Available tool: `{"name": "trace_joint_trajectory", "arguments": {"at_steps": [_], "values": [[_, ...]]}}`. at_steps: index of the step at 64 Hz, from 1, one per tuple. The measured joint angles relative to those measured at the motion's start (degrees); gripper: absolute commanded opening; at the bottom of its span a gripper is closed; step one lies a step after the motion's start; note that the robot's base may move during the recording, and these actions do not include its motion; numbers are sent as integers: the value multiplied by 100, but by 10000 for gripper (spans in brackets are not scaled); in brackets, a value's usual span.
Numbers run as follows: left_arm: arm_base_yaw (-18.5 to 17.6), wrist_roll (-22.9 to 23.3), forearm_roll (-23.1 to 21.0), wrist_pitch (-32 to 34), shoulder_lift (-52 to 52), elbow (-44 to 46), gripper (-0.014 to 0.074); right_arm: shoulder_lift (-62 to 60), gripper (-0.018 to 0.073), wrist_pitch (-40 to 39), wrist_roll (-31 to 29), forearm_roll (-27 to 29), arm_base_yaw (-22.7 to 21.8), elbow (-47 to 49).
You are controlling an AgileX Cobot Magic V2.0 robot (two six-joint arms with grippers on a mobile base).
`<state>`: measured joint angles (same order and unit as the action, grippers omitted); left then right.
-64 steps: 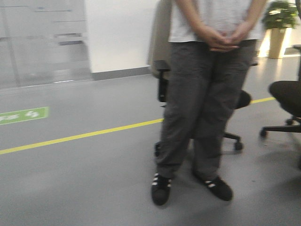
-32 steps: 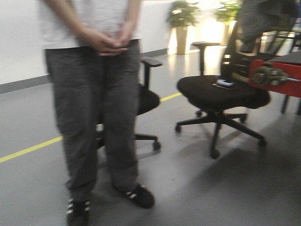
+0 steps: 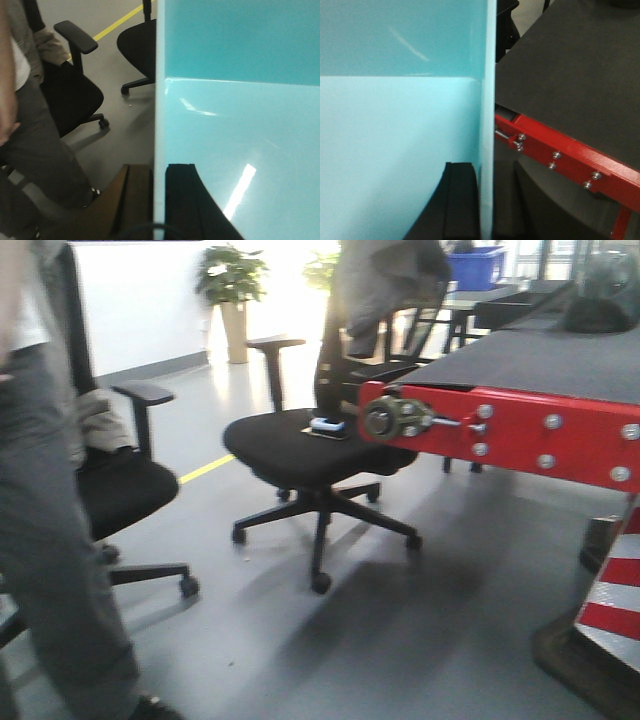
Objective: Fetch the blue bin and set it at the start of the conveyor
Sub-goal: 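Hold the bin in both grippers while the base drives to the conveyor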
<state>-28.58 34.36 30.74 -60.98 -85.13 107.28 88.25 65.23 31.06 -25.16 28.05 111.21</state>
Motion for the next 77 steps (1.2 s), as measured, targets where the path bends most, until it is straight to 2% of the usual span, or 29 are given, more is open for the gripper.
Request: {"name": "trace_joint_trajectory", "arguments": {"at_steps": [77], "values": [[0, -4, 0, 4, 0, 0, -111, 0, -161, 0, 0, -8, 0, 0]]}}
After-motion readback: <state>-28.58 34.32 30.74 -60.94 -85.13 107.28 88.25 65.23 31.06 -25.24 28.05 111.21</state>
